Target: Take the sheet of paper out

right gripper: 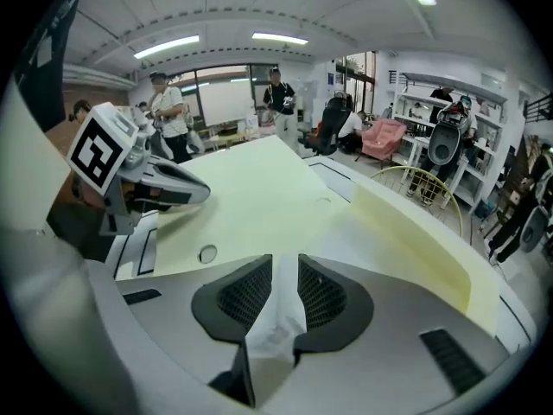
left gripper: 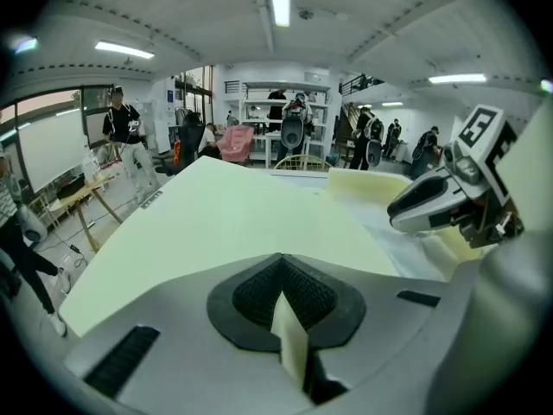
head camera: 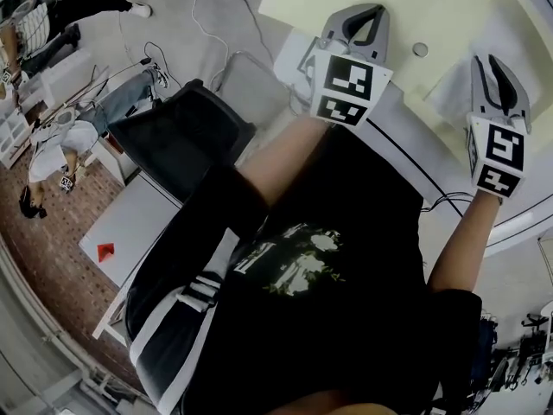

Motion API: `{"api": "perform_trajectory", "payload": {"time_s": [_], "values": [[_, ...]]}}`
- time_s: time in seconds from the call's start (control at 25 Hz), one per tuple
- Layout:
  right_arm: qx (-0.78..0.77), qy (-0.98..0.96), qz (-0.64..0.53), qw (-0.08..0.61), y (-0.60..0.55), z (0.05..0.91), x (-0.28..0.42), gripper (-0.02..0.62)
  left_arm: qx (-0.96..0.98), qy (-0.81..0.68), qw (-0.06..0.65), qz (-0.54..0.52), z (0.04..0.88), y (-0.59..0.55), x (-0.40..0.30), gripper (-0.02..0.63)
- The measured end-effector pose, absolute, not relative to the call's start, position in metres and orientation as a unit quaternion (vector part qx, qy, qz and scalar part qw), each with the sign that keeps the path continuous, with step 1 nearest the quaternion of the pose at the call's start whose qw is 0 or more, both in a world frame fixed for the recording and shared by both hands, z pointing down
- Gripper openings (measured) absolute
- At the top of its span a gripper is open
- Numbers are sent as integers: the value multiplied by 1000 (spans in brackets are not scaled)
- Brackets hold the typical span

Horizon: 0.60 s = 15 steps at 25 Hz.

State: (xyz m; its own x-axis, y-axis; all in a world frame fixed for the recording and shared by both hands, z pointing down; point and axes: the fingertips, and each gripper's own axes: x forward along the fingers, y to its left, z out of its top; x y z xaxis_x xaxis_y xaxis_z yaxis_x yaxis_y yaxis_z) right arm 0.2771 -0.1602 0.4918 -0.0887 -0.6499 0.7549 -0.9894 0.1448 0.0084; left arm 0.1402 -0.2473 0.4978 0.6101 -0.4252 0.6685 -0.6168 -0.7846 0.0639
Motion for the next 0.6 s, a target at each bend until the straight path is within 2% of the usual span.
{"api": "perform_trajectory", "payload": {"time_s": [0.24, 0.6], "values": [[572, -681, 288, 354, -165, 516, 280, 72, 874, -291, 158, 356, 516, -248, 137, -6], [549, -686, 303, 369, -168, 529, 272, 54, 864, -288, 173, 377, 531, -249, 136, -6]]}}
